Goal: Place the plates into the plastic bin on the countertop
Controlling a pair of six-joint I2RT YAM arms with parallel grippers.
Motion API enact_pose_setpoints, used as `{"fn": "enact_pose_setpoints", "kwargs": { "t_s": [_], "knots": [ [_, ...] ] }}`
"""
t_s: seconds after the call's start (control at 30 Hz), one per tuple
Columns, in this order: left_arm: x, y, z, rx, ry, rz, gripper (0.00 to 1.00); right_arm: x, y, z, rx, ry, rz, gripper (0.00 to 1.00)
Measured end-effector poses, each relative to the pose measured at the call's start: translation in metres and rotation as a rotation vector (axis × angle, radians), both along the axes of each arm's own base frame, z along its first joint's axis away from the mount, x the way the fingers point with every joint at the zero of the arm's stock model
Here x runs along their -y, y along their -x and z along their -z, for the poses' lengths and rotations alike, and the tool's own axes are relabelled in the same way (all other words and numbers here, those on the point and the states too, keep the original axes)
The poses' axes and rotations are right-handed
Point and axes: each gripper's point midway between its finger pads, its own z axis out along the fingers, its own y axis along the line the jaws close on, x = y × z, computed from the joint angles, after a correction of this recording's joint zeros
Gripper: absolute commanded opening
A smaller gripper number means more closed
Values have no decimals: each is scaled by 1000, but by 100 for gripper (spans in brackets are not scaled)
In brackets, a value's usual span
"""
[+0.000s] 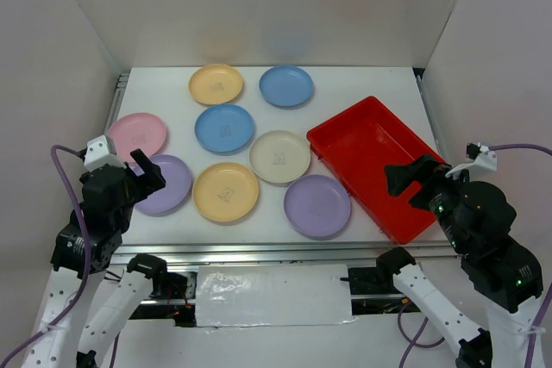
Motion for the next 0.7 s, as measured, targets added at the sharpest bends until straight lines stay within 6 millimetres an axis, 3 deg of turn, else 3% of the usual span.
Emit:
{"fn": "enact_pose_setpoints", "kwargs": {
  "t_s": [0.47,0.7],
  "knots": [
    [3,6,-7,50,20,23,99,-4,1,4,-5,3,-26,100],
    [7,-5,4,-11,11,34,99,-21,3,16,-22,-11,-116,100]
  ]
}}
